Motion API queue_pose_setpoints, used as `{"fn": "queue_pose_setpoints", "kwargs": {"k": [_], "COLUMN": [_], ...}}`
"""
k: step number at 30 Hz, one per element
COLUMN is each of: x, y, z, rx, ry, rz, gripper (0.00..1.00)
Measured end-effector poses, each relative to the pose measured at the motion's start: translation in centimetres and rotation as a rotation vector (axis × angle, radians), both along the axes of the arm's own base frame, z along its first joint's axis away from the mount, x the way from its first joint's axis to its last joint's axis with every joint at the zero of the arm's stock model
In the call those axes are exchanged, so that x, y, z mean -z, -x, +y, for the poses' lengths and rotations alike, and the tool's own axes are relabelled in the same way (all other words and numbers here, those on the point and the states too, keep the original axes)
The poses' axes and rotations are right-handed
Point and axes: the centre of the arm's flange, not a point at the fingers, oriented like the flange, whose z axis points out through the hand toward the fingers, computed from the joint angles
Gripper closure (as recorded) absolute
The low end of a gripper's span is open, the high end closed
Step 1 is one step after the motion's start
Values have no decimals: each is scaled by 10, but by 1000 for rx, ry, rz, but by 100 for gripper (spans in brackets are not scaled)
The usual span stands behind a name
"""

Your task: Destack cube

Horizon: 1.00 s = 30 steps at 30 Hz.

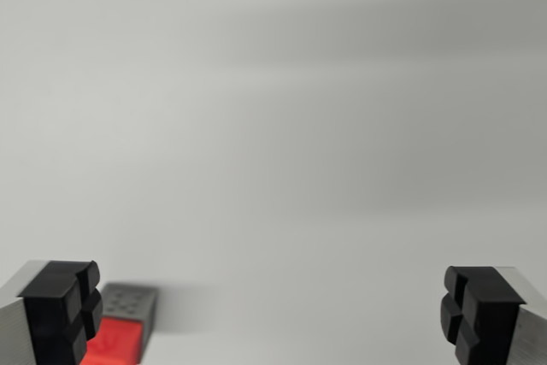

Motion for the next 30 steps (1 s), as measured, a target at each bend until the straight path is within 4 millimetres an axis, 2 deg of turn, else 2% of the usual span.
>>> {"fn": "queue_pose_setpoints", "kwargs": {"k": [17,30], "x": [1,8], "y": [1,10], "z": [0,8], "rx": [1,7], "ry": [0,-3], "rz": [3,5], "gripper": [0,0]}}
